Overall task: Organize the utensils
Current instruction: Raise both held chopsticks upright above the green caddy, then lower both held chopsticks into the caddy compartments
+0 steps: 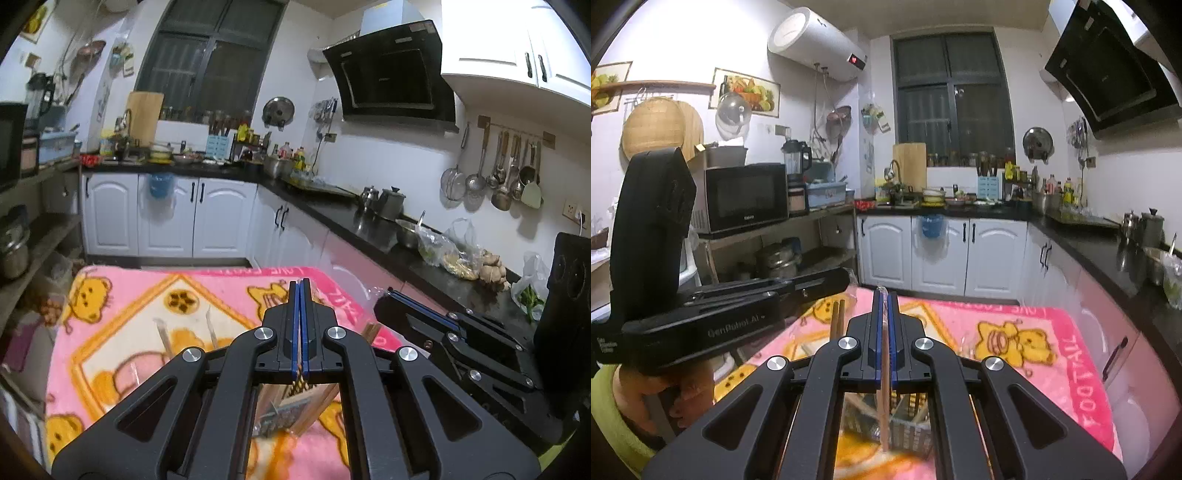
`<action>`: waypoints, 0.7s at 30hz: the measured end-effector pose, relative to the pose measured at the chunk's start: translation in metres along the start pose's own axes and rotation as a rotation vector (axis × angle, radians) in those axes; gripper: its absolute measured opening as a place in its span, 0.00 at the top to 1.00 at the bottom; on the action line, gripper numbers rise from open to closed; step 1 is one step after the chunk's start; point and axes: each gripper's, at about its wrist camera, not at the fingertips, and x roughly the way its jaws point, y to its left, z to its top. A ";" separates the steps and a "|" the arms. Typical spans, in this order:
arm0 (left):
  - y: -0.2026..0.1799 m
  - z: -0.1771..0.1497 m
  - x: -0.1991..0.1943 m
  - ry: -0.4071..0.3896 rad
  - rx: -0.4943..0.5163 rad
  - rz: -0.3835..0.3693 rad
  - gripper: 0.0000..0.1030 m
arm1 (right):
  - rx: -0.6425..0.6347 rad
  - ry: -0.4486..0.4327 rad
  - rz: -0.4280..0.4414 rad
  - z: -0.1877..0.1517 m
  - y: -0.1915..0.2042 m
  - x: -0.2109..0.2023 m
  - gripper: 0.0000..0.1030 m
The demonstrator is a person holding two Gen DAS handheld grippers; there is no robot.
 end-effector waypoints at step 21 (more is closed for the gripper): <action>0.014 0.054 0.009 -0.099 -0.036 0.054 1.00 | -0.009 -0.060 -0.013 0.051 -0.013 0.020 0.97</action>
